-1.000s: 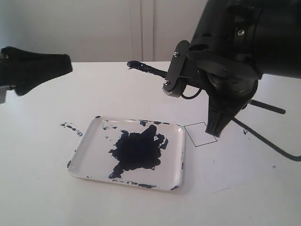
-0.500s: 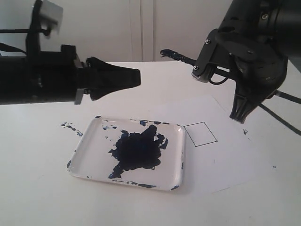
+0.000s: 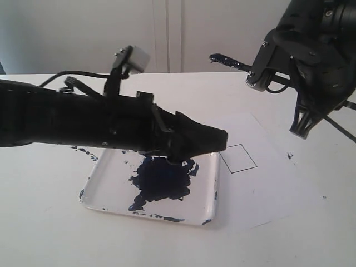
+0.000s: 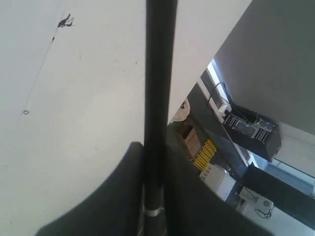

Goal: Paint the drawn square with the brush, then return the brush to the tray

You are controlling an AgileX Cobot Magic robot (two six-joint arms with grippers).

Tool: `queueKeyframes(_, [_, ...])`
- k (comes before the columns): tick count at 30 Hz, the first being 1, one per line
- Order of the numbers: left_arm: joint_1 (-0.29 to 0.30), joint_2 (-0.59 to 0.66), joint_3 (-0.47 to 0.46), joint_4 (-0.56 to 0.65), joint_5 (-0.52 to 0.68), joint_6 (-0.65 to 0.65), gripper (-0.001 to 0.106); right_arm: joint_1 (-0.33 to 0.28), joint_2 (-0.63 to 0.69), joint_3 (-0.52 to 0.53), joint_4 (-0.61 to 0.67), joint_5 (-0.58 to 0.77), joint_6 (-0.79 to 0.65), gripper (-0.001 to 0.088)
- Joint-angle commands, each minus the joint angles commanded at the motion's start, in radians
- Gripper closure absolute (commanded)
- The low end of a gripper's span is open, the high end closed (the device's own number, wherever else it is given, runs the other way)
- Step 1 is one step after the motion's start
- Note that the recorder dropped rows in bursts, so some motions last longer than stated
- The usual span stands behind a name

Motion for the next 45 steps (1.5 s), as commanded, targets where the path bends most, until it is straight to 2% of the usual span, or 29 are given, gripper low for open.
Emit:
queueKeyframes(3, [-0.089,0.026,-0.049,0.077,-0.13,-0.011,0.018,0.0,0.0,0.0,0.0,0.0,-0.009,0.0868])
queueKeyframes(6, [-0.175,0.043,-0.084,0.156,-0.319,-0.079,0.02,0.0,0.0,0.0,0.002,0.0,-0.019,0.0868])
queueKeyframes(7, [-0.211,0.056,-0.101,0.171,-0.392,-0.088,0.024,0.0,0.0,0.0,0.002,0.0,-0.029,0.0868])
queueKeyframes(9, [-0.234,0.075,-0.119,0.171,-0.443,-0.115,0.033,0.0,0.0,0.0,0.016,0.0,-0.049,0.0868])
queueKeyframes(12, [-0.234,0.107,-0.132,0.171,-0.465,-0.144,0.033,0.0,0.004,0.003,0.051,0.0,-0.073,0.0868])
queueKeyframes(18, [-0.239,0.264,-0.193,0.171,-0.492,-0.189,0.033,0.0,0.026,0.064,0.047,0.0,-0.1,0.0868])
queueKeyframes(21, [-0.245,0.317,-0.24,0.171,-0.545,-0.209,0.033,-0.027,0.034,0.103,0.037,0.0,-0.1,0.0868])
queueKeyframes(28, [-0.251,0.388,-0.318,0.169,-0.466,-0.271,0.033,-0.039,0.034,0.126,0.048,0.0,-0.104,0.0868])
queueKeyframes(31, [-0.253,0.439,-0.326,0.169,-0.467,-0.271,0.033,-0.039,0.034,0.126,0.048,0.0,-0.104,0.0868])
queueKeyframes(36, [-0.253,0.462,-0.326,0.169,-0.569,-0.267,0.033,-0.039,0.034,0.128,0.046,0.0,-0.104,0.0868])
queueKeyframes(45, [-0.253,0.51,-0.326,0.169,-0.567,-0.267,0.033,-0.039,0.034,0.164,0.046,0.0,-0.106,0.0868])
